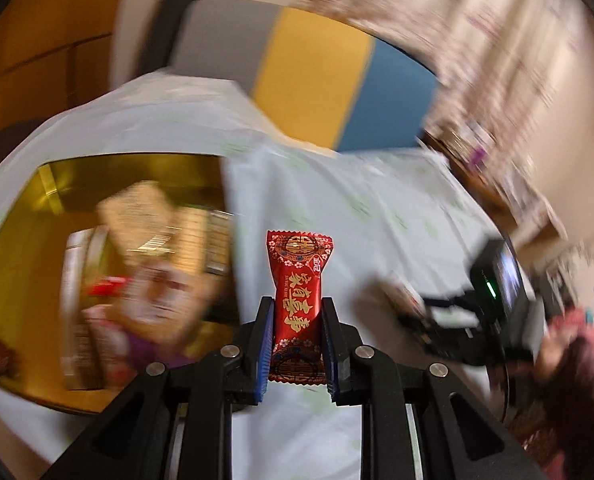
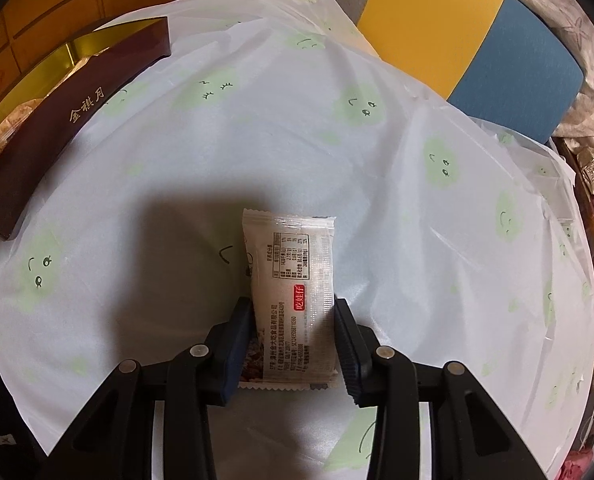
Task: Organize snacks
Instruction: 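Carry the red candy over the gold tin and open the left tool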
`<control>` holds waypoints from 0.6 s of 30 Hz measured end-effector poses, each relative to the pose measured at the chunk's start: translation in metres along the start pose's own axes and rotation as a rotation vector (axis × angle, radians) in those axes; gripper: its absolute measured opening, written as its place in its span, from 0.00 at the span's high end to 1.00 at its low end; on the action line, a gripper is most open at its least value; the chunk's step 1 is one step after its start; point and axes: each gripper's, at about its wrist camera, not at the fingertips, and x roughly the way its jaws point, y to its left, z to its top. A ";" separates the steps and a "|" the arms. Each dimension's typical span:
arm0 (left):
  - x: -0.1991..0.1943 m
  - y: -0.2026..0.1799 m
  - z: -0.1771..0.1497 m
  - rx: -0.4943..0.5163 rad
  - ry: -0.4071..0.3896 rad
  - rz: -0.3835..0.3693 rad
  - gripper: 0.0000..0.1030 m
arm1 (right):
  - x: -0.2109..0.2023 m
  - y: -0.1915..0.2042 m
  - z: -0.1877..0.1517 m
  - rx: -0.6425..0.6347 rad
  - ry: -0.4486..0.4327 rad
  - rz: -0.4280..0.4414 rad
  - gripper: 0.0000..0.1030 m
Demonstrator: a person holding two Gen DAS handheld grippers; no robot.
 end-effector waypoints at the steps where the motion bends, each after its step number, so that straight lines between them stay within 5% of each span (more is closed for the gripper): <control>1: -0.003 0.013 0.005 -0.036 -0.003 0.018 0.79 | 0.000 0.002 -0.001 -0.005 -0.002 -0.005 0.61; 9: 0.000 0.114 0.022 -0.360 0.033 0.106 0.79 | -0.003 0.015 -0.003 -0.024 -0.006 -0.022 0.61; 18: 0.026 0.136 0.033 -0.397 0.058 0.168 0.77 | -0.003 0.012 -0.002 -0.025 -0.007 -0.022 0.61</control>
